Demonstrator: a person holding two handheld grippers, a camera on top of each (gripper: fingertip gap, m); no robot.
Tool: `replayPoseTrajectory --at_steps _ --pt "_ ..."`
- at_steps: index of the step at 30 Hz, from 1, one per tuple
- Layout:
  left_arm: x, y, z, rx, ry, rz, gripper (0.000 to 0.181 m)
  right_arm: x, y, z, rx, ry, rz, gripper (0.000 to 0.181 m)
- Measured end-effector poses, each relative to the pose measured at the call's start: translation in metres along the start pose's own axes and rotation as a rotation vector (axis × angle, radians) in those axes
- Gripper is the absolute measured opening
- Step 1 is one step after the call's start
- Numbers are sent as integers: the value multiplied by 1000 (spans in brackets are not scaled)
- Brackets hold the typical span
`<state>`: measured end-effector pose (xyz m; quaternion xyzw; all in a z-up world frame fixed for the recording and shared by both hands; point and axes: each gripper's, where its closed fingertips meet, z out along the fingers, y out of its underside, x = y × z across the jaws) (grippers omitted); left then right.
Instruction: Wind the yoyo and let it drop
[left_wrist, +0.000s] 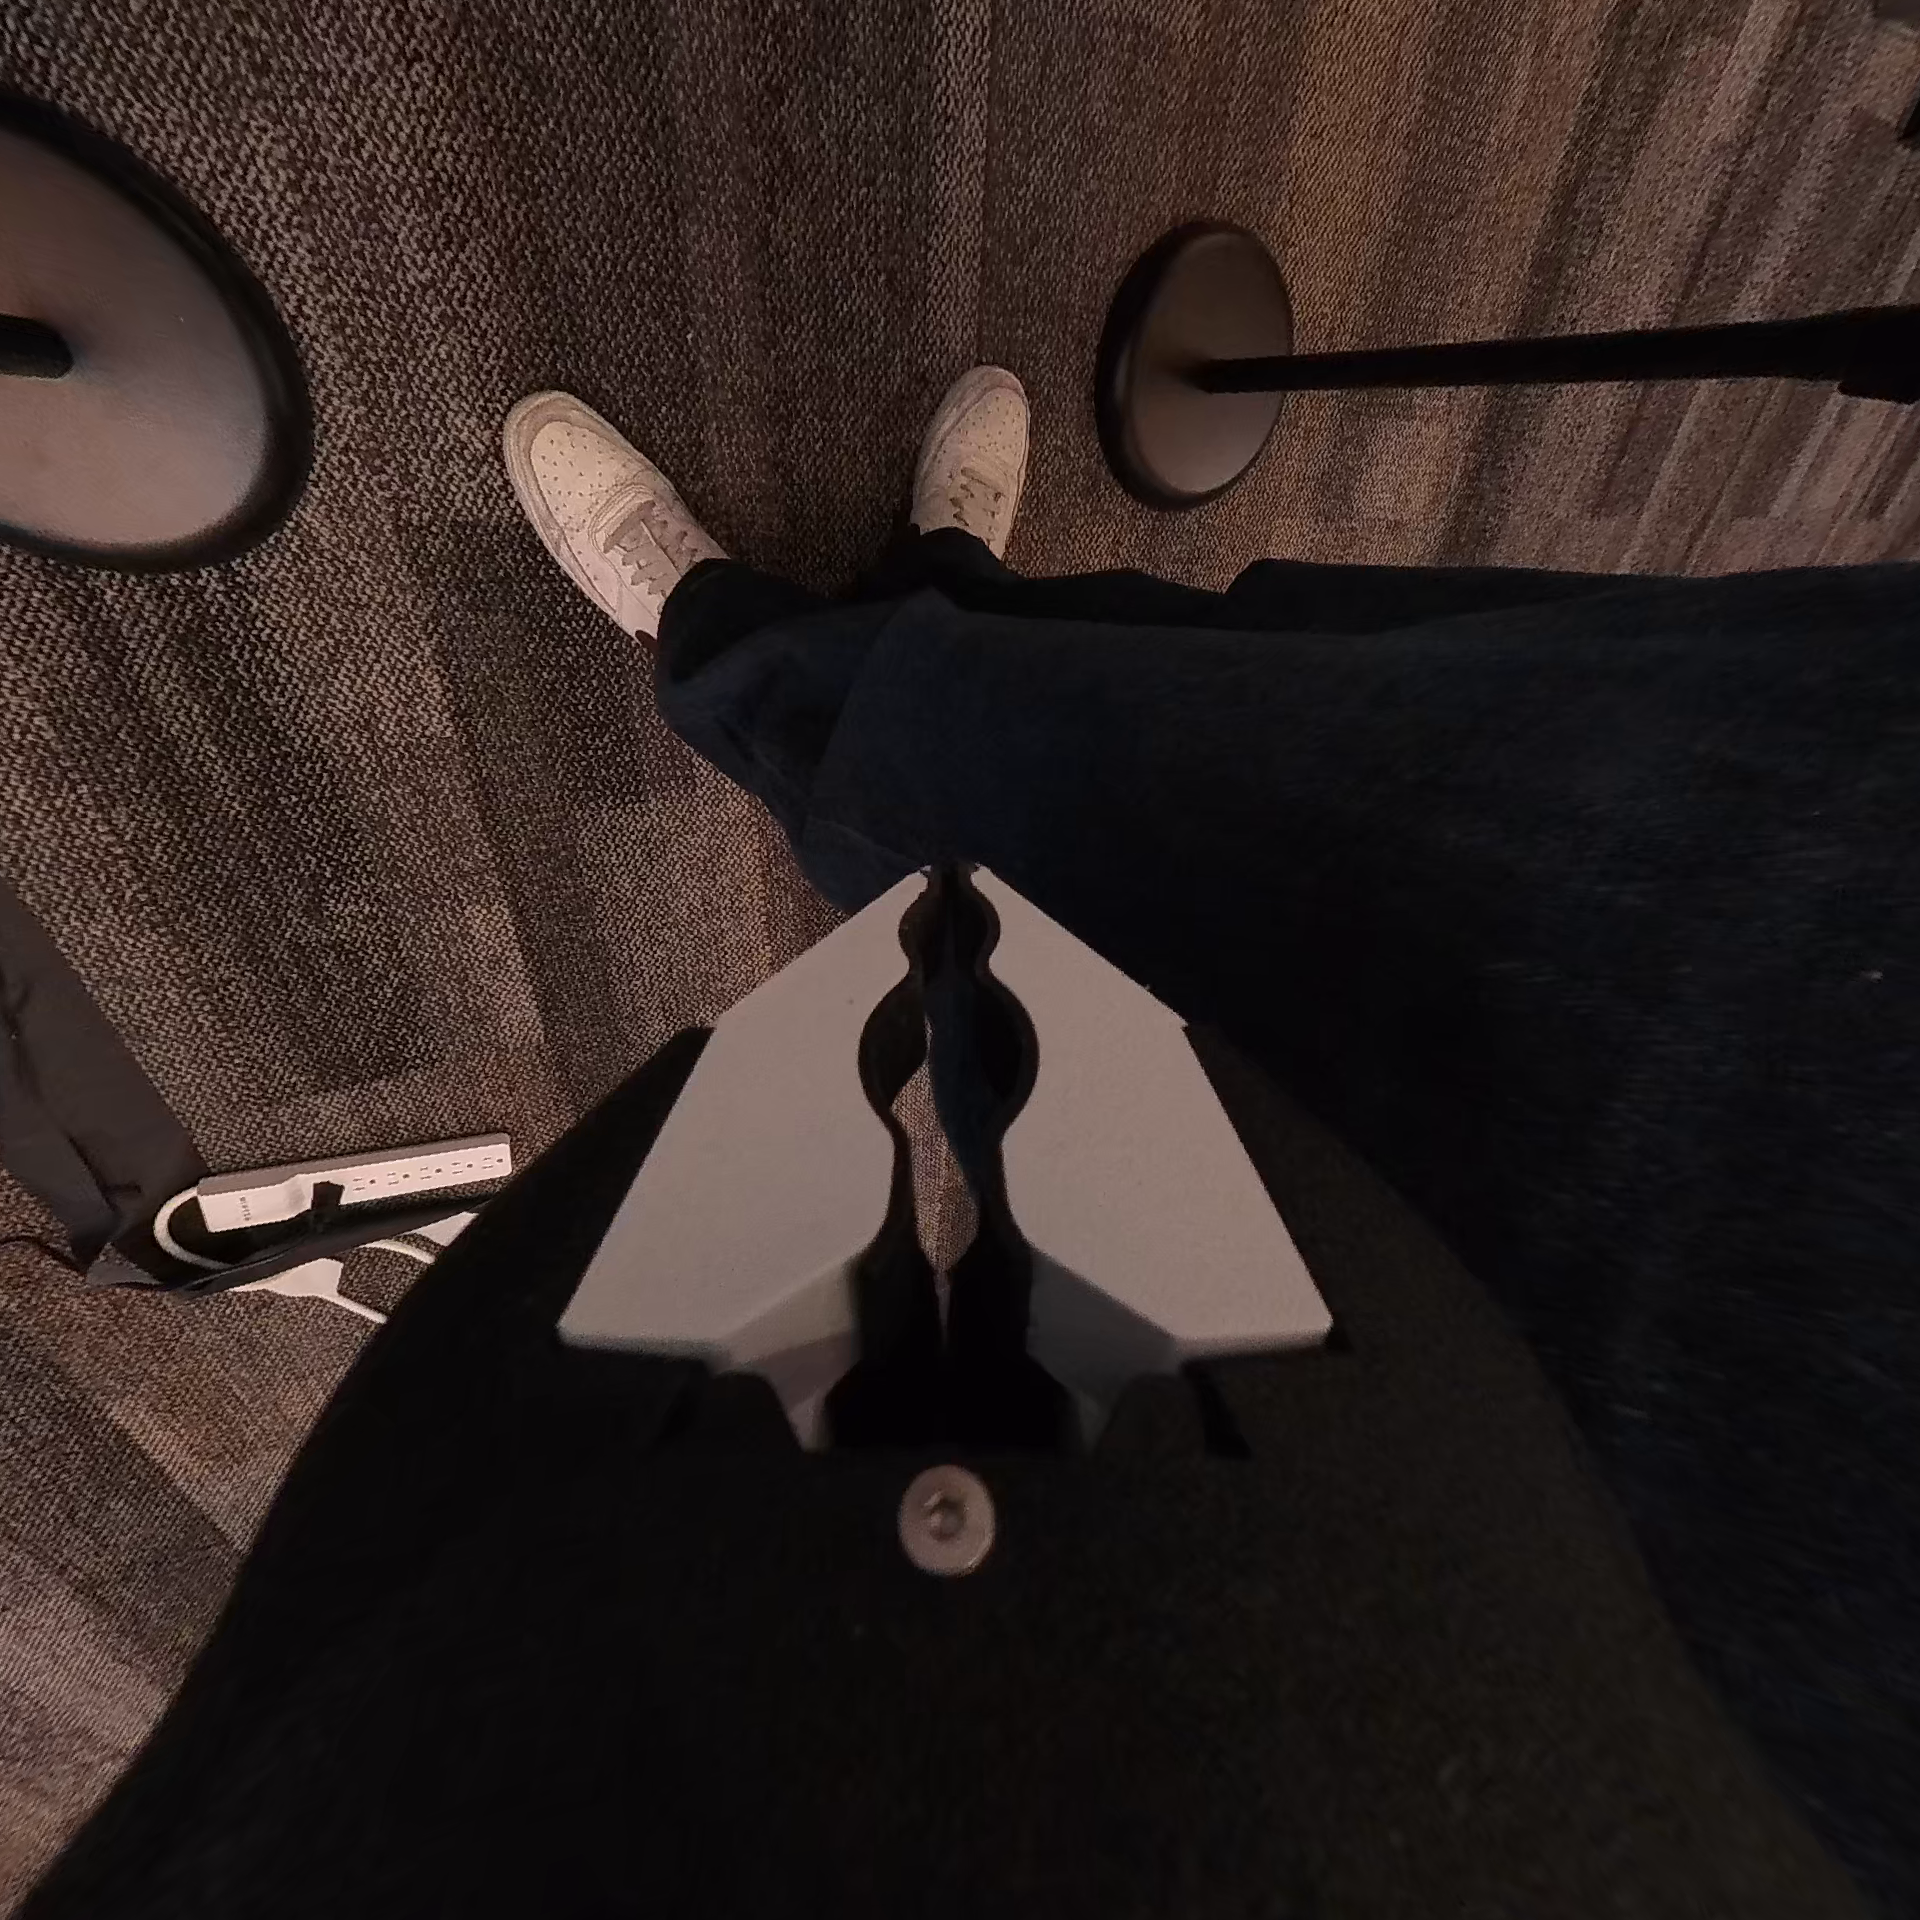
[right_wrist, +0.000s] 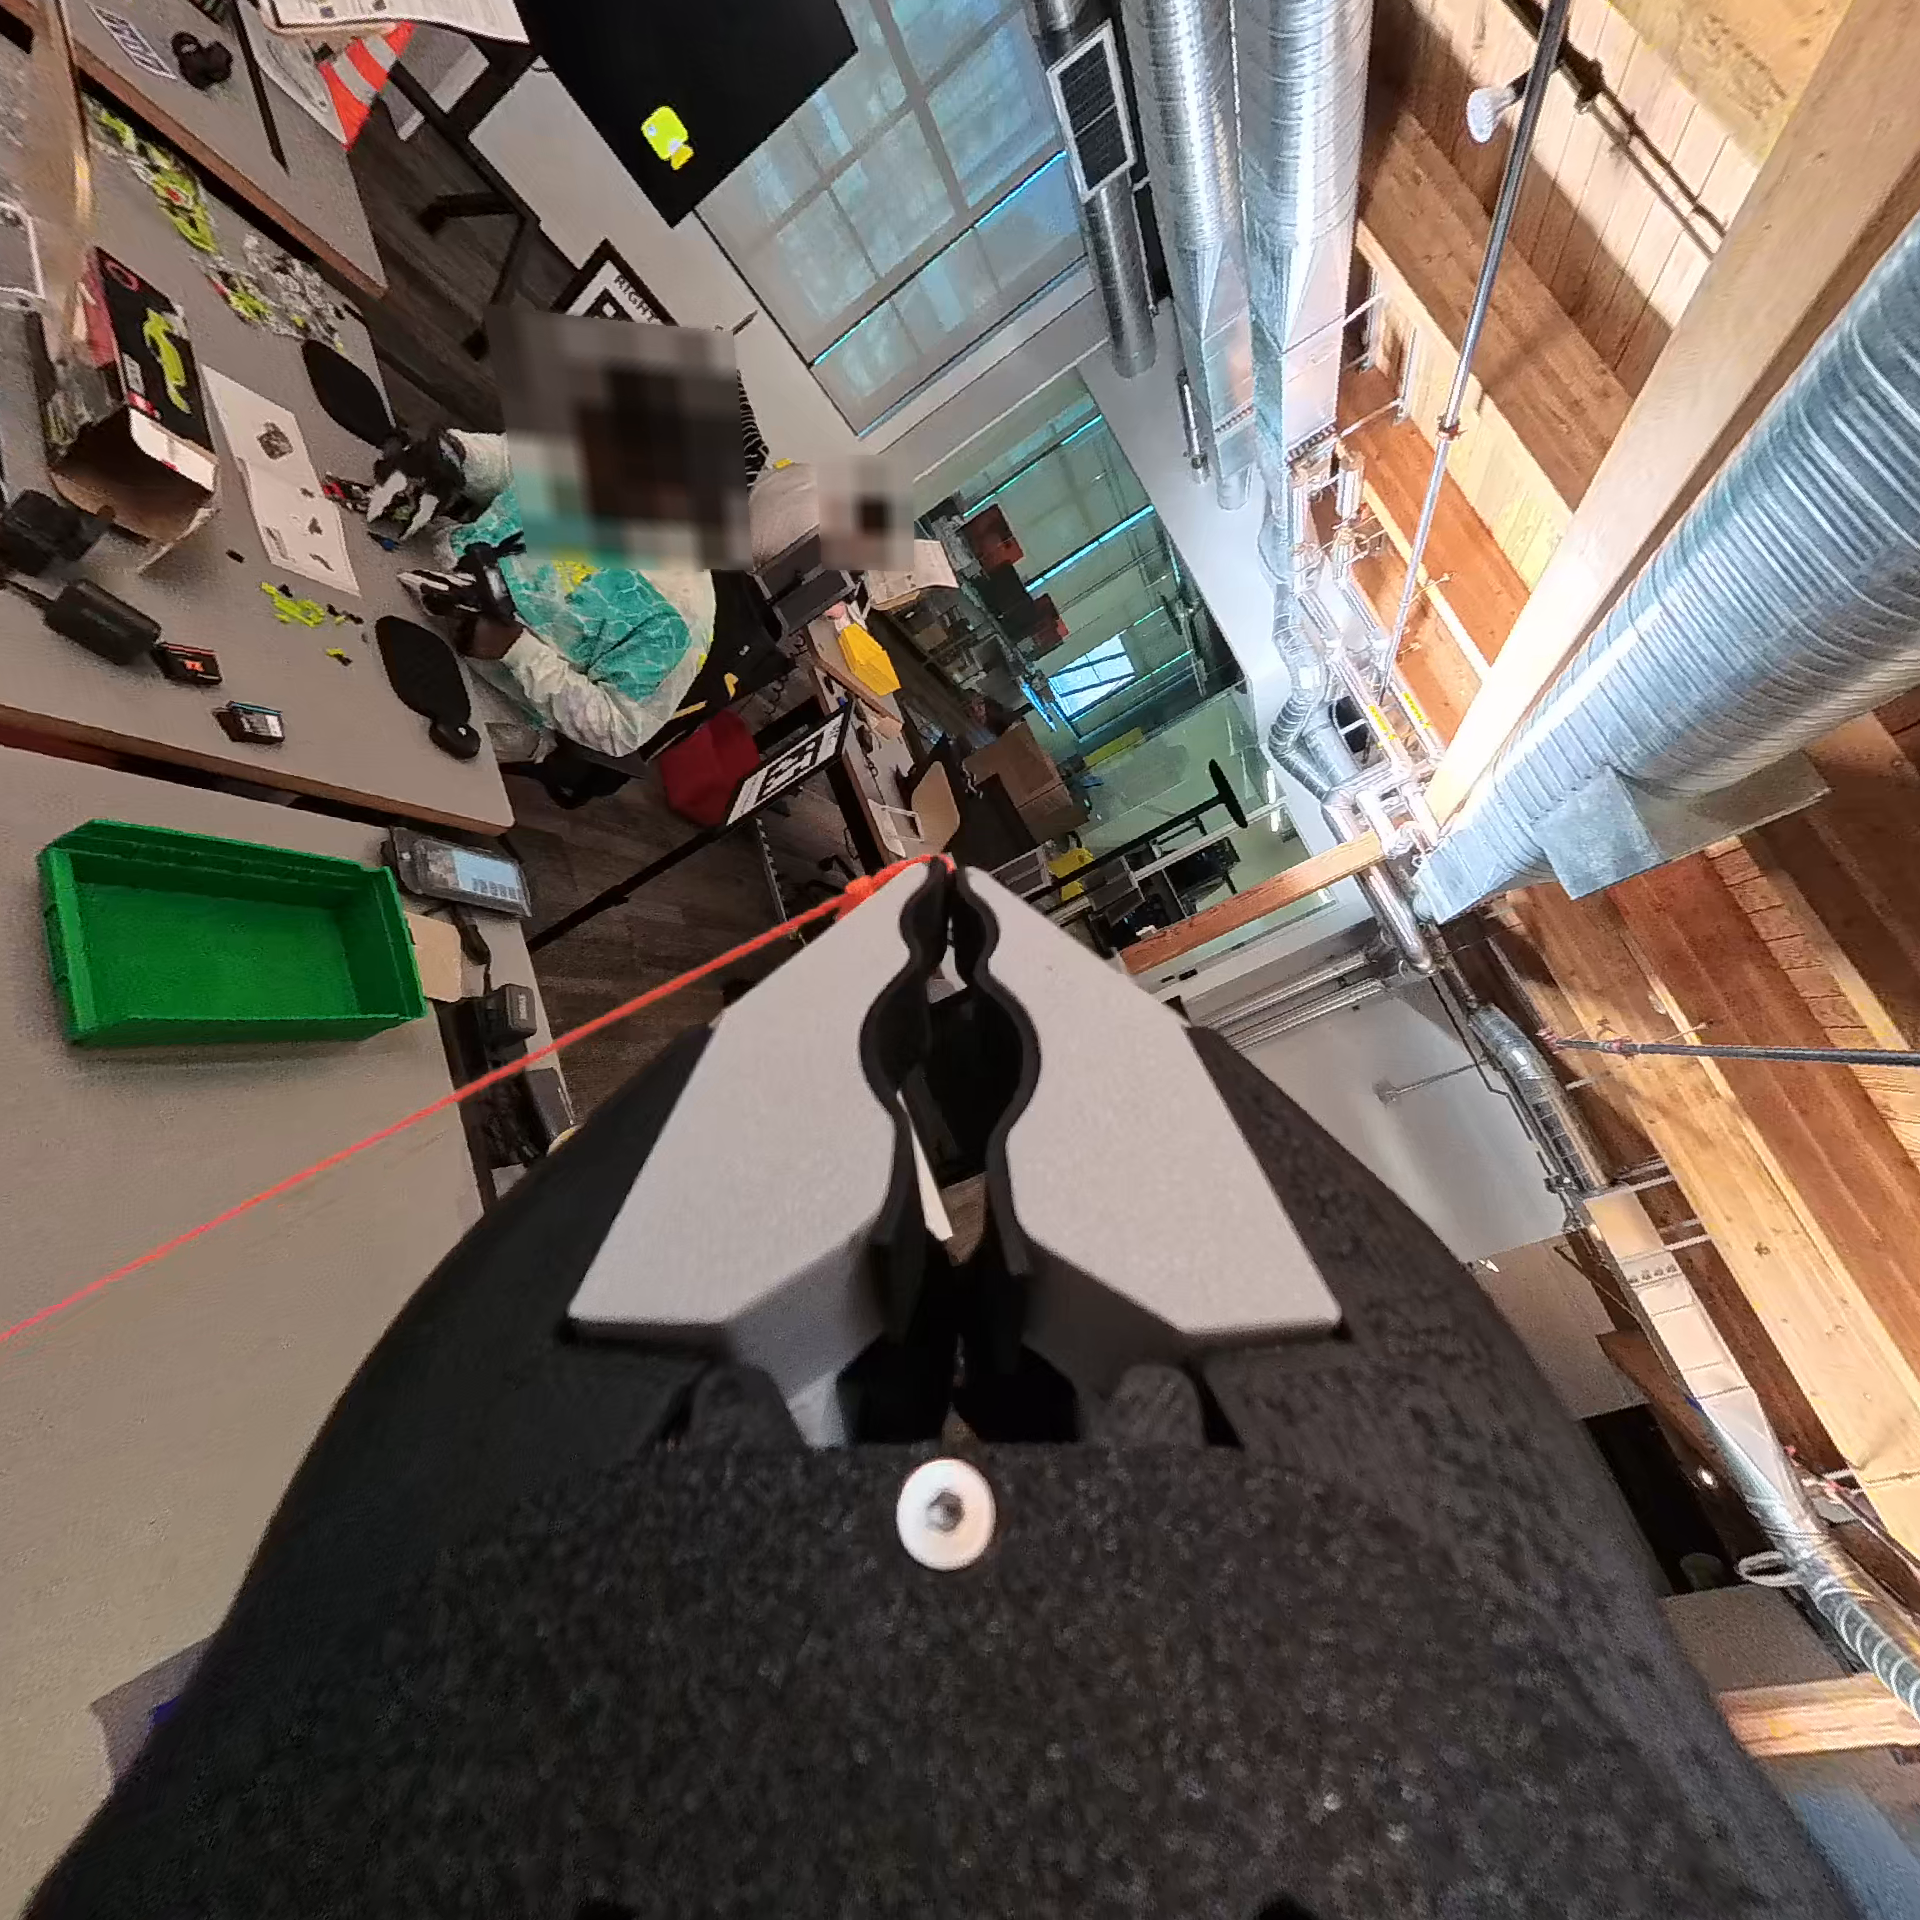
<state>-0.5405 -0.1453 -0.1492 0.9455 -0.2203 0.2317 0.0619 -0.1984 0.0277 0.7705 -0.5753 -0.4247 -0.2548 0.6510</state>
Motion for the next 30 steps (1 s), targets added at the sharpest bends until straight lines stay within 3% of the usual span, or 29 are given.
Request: replayPoseTrajectory --at_steps 12,20,24,30 --pt "-2 10 4 -14 -3 -8 0 3 -3 -13 -1 20 -2 0" --pt "4 -2 3 -4 -7 54 0 -1 -1 -17 -1 13 10 0" --pt "26 -41 -13 112 4 191 1 -1 -3 -19 -1 11 12 0" --pt "91 -115 -56 302 -30 588 8 -1 -5 -20 -1 11 5 0"
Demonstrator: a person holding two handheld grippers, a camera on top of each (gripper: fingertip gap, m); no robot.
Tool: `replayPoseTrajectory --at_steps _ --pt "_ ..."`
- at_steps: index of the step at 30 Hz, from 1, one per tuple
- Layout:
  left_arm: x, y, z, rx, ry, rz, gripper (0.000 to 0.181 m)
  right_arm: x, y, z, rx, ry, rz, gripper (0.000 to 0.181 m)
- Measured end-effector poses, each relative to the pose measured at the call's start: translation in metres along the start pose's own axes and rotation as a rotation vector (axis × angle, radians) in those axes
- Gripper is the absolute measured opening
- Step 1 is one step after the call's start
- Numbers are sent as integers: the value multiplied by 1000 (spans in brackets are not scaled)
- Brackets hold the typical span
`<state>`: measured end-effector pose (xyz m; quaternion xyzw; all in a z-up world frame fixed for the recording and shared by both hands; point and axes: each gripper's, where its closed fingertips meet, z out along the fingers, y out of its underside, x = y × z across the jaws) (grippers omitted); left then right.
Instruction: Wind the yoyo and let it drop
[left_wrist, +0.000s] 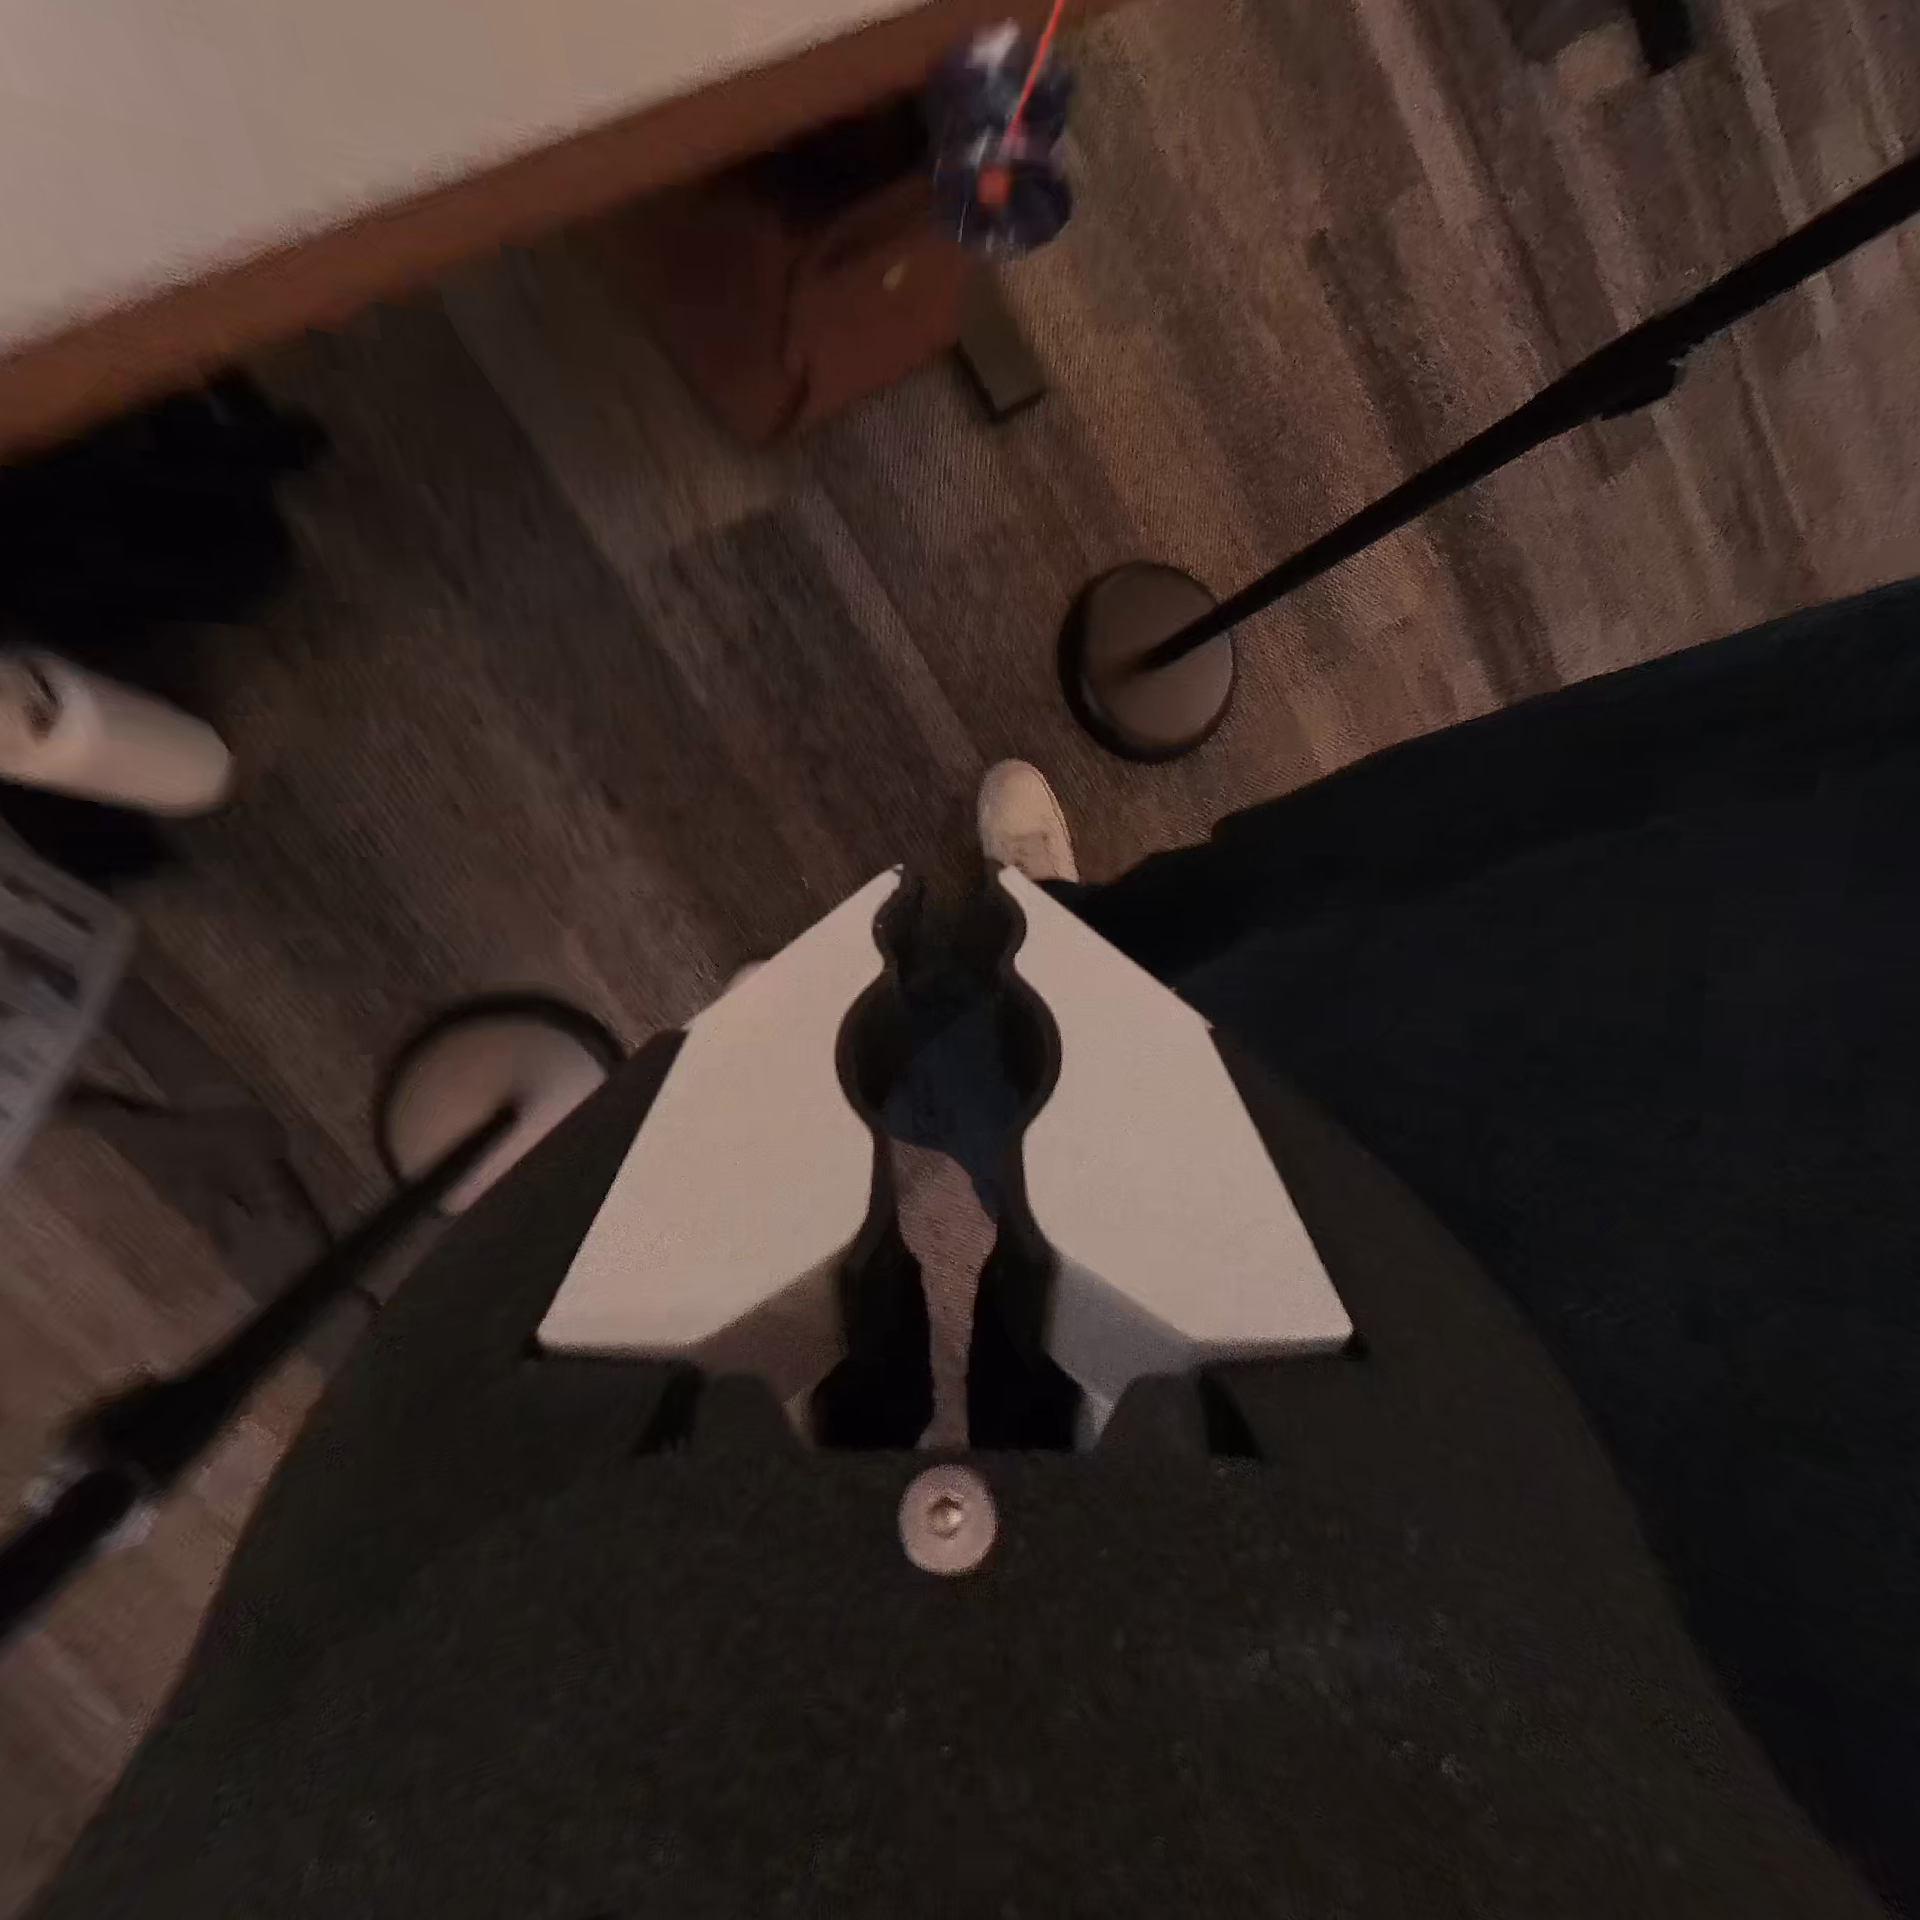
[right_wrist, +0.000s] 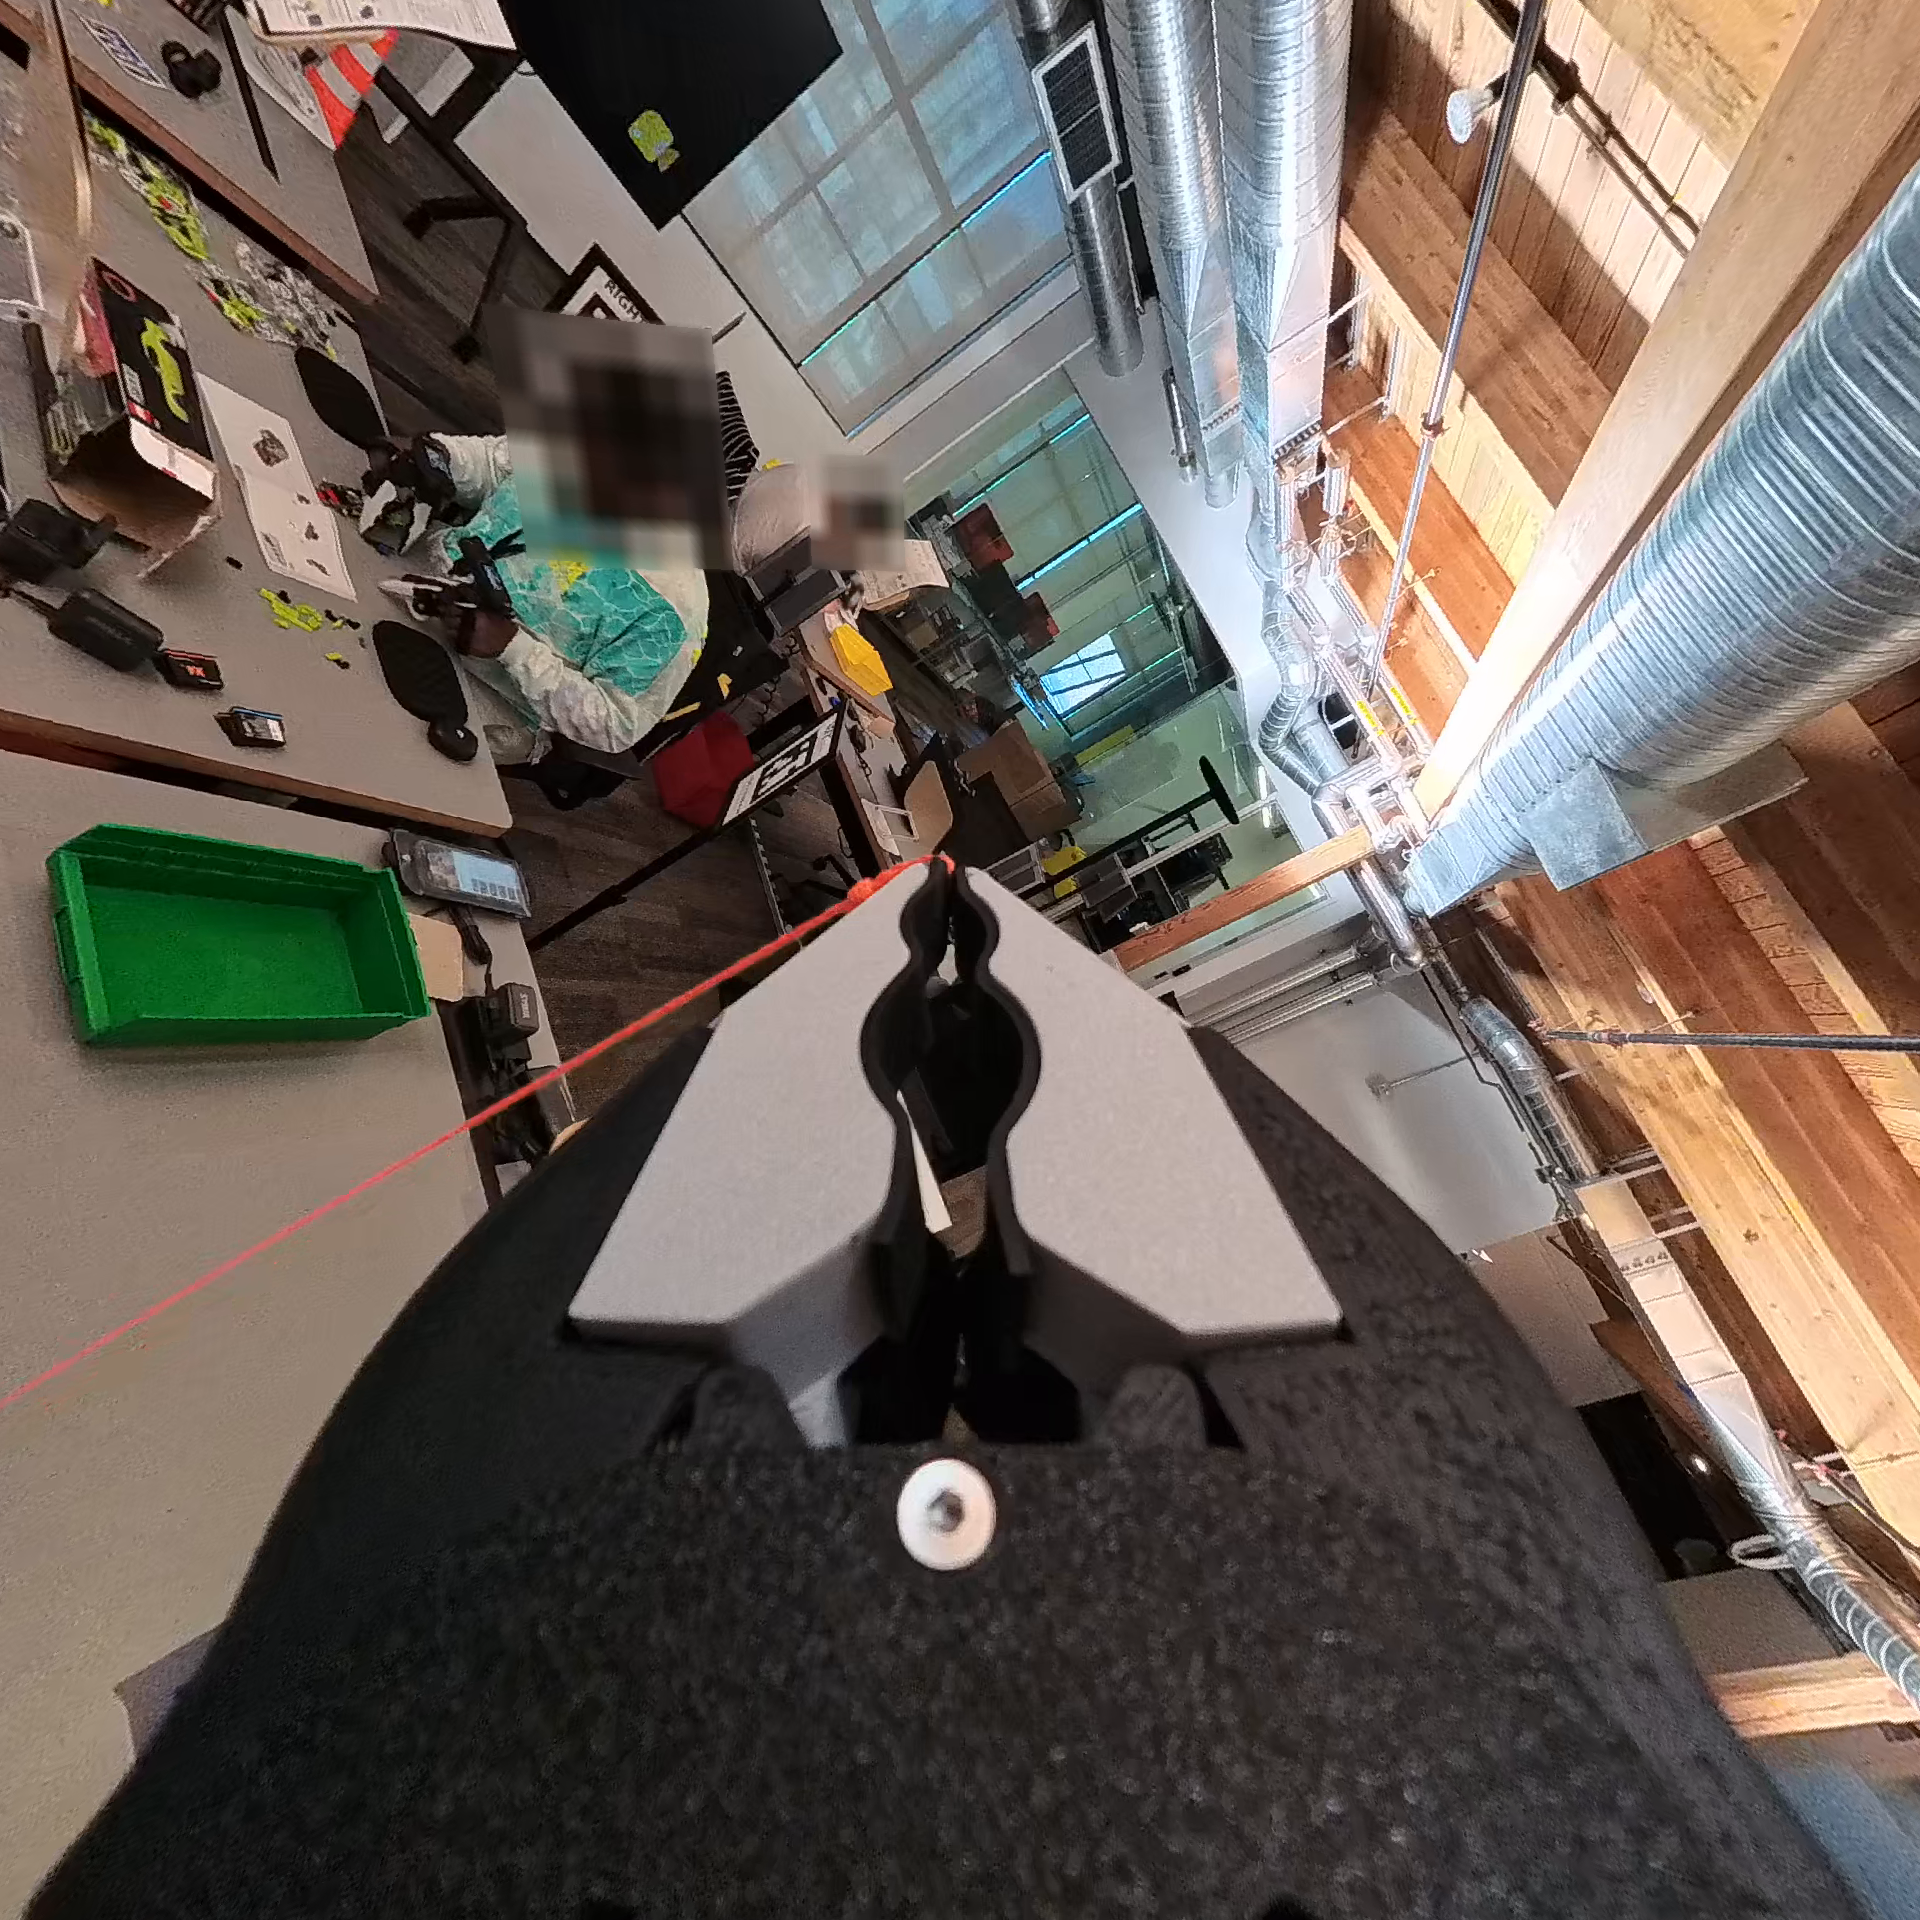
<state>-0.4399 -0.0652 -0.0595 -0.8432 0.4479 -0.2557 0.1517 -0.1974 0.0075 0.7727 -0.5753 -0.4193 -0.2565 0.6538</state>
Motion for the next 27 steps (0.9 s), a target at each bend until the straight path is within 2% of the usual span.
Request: replayPoseTrajectory --at_steps 5,10,19,27 --pt "14 -51 -6 65 -5 171 12 -2 2 2 -8 -3 1 0" --pt "28 -76 -8 98 22 190 19 -1 4 2 -18 3 -1 0" --pt "38 -91 -7 101 40 205 22 2 2 3 -26 9 -13 0" --pt "32 -87 -5 79 35 197 21 6 -3 4 -29 16 -27 0"
